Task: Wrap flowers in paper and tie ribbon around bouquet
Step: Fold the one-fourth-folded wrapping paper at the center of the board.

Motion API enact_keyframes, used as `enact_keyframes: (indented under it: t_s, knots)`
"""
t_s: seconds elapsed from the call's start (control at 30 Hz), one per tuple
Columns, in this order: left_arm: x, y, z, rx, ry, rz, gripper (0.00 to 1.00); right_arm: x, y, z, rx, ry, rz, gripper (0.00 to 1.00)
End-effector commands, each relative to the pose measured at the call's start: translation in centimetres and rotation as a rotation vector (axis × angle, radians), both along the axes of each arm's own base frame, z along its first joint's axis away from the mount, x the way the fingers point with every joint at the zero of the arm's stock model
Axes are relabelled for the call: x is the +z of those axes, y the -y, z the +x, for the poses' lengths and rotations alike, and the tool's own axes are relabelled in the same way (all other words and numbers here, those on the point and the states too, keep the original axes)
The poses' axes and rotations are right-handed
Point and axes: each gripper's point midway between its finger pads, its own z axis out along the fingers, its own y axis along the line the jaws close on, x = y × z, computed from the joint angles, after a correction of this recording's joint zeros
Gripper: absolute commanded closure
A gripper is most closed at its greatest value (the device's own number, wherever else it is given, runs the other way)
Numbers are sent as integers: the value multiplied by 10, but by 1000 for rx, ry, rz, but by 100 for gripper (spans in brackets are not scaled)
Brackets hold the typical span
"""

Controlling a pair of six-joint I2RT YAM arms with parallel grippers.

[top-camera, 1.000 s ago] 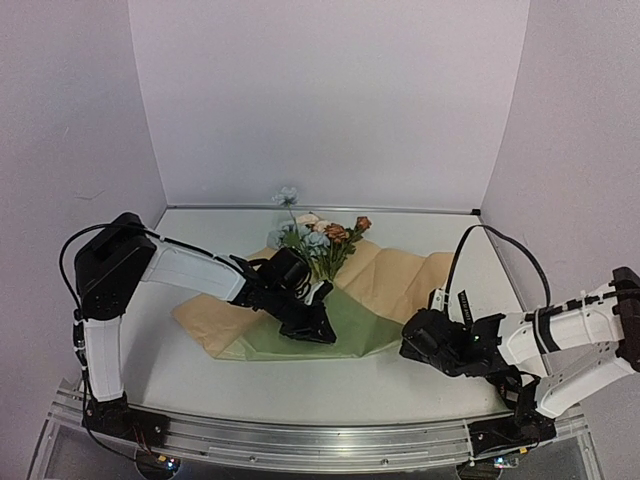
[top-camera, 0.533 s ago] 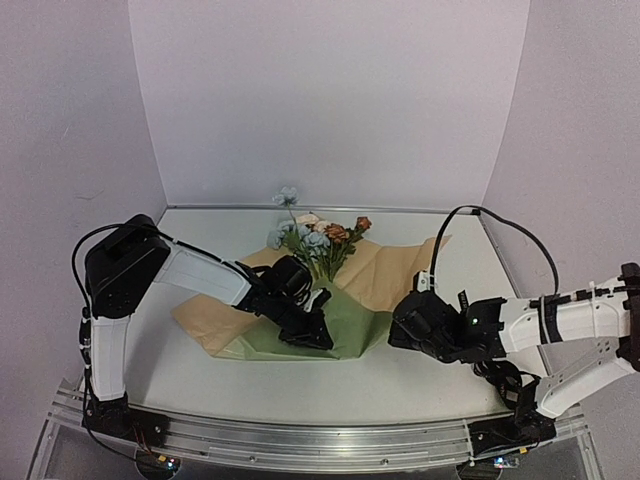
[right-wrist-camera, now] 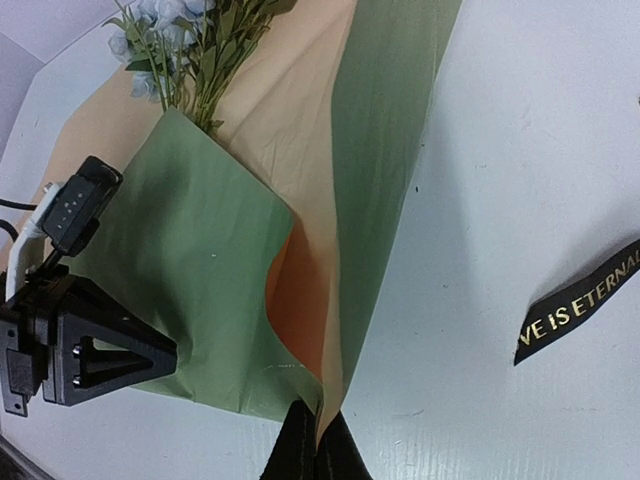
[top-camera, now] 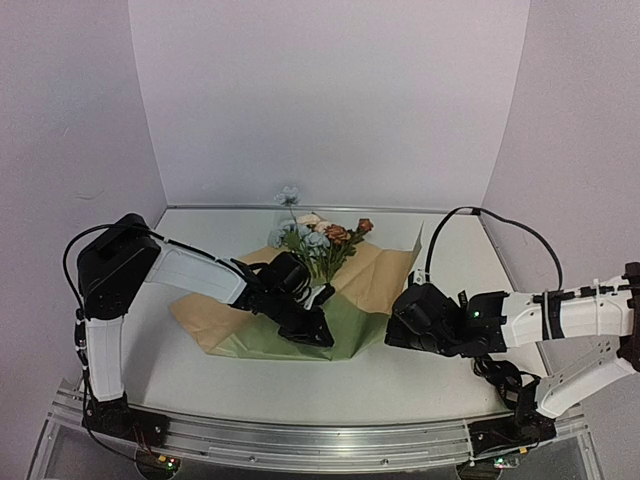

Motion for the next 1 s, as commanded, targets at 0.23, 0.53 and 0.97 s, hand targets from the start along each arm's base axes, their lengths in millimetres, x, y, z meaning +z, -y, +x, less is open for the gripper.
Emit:
enact_keyframes:
  t_s: [0.23,0.53,0.97]
  knots:
    - [29,30,-22,-165,131,-119,89,20,-6,-6,-35,-44,140,100]
    - [-8,28,-13,-112,110,-37,91,24,3,-7,-53,-29,132,100]
    - [-2,37,-13,-96,144,-31,86,32,-10,-11,16,-69,113,100]
